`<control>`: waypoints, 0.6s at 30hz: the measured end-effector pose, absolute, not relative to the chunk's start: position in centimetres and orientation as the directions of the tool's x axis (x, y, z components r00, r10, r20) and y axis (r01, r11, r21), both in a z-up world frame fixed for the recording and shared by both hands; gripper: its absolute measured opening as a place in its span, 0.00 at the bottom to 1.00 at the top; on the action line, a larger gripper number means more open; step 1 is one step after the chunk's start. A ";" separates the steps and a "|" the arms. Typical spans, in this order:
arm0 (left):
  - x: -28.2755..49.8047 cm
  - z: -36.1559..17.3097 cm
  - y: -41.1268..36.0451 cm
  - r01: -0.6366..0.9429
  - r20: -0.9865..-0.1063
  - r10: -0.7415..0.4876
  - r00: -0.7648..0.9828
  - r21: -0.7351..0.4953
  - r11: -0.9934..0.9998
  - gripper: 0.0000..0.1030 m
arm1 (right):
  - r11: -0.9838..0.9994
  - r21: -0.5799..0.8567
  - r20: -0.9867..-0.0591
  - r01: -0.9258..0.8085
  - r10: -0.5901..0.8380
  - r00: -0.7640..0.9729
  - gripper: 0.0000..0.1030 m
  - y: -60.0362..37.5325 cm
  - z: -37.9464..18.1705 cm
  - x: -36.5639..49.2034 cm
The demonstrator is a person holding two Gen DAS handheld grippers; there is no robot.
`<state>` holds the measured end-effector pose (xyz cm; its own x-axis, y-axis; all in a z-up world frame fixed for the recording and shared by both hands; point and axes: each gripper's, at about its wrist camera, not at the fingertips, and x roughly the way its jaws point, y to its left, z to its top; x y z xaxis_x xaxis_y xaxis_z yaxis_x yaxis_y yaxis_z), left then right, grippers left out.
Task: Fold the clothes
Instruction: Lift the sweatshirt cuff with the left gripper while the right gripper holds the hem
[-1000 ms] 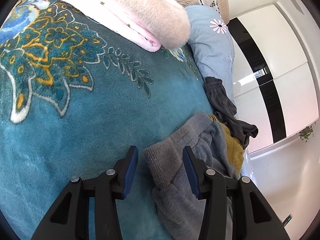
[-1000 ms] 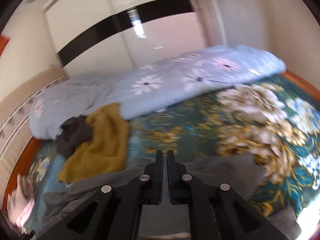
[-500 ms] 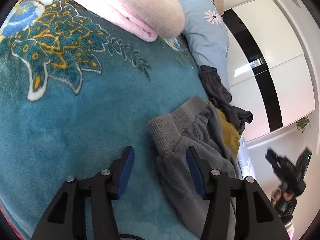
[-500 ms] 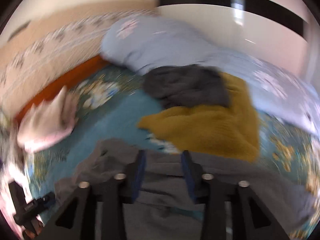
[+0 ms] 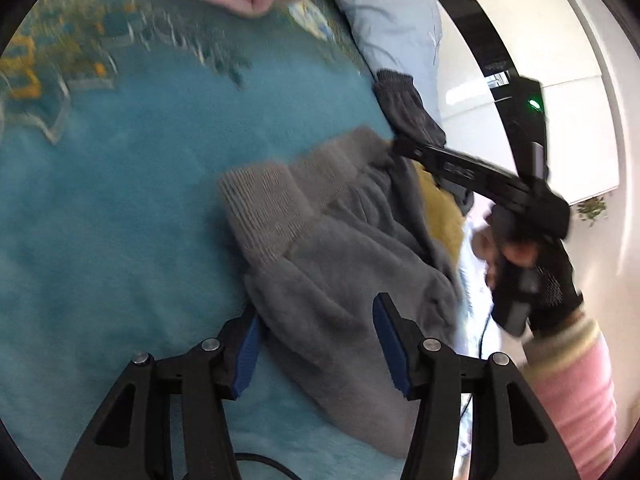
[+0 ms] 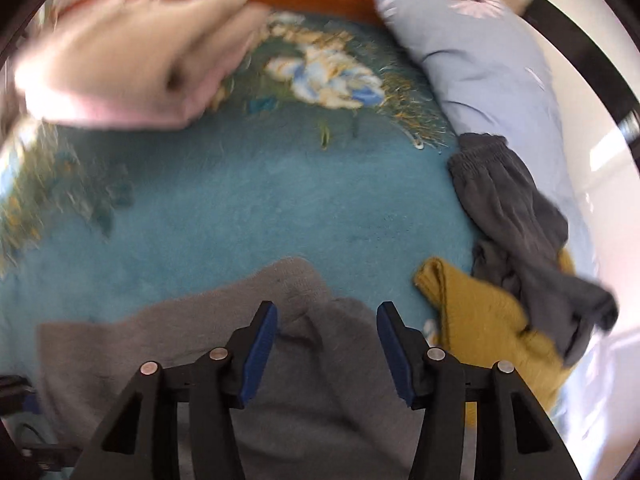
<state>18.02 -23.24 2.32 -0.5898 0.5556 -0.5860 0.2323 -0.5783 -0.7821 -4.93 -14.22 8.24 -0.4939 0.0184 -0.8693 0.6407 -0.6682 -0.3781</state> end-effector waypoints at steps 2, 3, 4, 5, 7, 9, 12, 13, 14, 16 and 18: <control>18.0 2.3 -23.2 0.234 -0.586 0.556 -0.590 -0.783 -0.577 0.54 | -0.654 -0.401 -0.880 0.641 0.080 -0.468 0.55 -13.6 7.1 -6.4; 18.0 2.3 -23.1 0.235 -0.588 0.554 -0.589 -0.781 -0.579 0.54 | -0.673 -0.373 -0.896 0.639 0.081 -0.437 0.55 -12.8 6.8 -7.0; 18.0 2.3 -23.0 0.235 -0.590 0.552 -0.588 -0.779 -0.582 0.54 | -0.694 -0.337 -0.911 0.637 0.068 -0.407 0.55 -12.1 6.7 -7.5; 18.0 2.4 -22.9 0.234 -0.595 0.548 -0.588 -0.774 -0.588 0.54 | -0.717 -0.298 -0.922 0.630 0.044 -0.386 0.55 -11.4 6.5 -7.9; 17.9 2.5 -22.6 0.231 -0.605 0.537 -0.588 -0.762 -0.605 0.54 | -0.751 -0.250 -0.931 0.611 0.013 -0.365 0.55 -10.3 6.0 -8.2; 18.0 2.5 -22.6 0.233 -0.596 0.535 -0.599 -0.769 -0.596 0.52 | -0.779 -0.224 -0.930 0.585 -0.009 -0.368 0.53 -9.7 5.9 -8.2; 18.3 2.1 -23.1 0.255 -0.599 0.515 -0.613 -0.767 -0.588 0.41 | -0.811 -0.201 -0.925 0.549 -0.028 -0.380 0.39 -9.1 6.1 -8.0; 18.3 2.0 -23.2 0.263 -0.602 0.508 -0.616 -0.765 -0.588 0.30 | -0.817 -0.211 -0.919 0.537 -0.021 -0.393 0.30 -9.1 6.2 -7.9; 18.3 1.9 -23.2 0.271 -0.606 0.502 -0.617 -0.763 -0.587 0.24 | -0.823 -0.219 -0.913 0.524 -0.016 -0.407 0.24 -9.0 6.4 -7.7; 18.4 1.9 -23.2 0.260 -0.596 0.505 -0.624 -0.768 -0.585 0.15 | -0.837 -0.234 -0.901 0.495 -0.004 -0.434 0.19 -9.0 6.9 -7.2; 18.6 2.0 -23.2 0.246 -0.587 0.503 -0.635 -0.770 -0.589 0.10 | -0.851 -0.250 -0.887 0.463 0.010 -0.461 0.16 -8.8 7.6 -6.6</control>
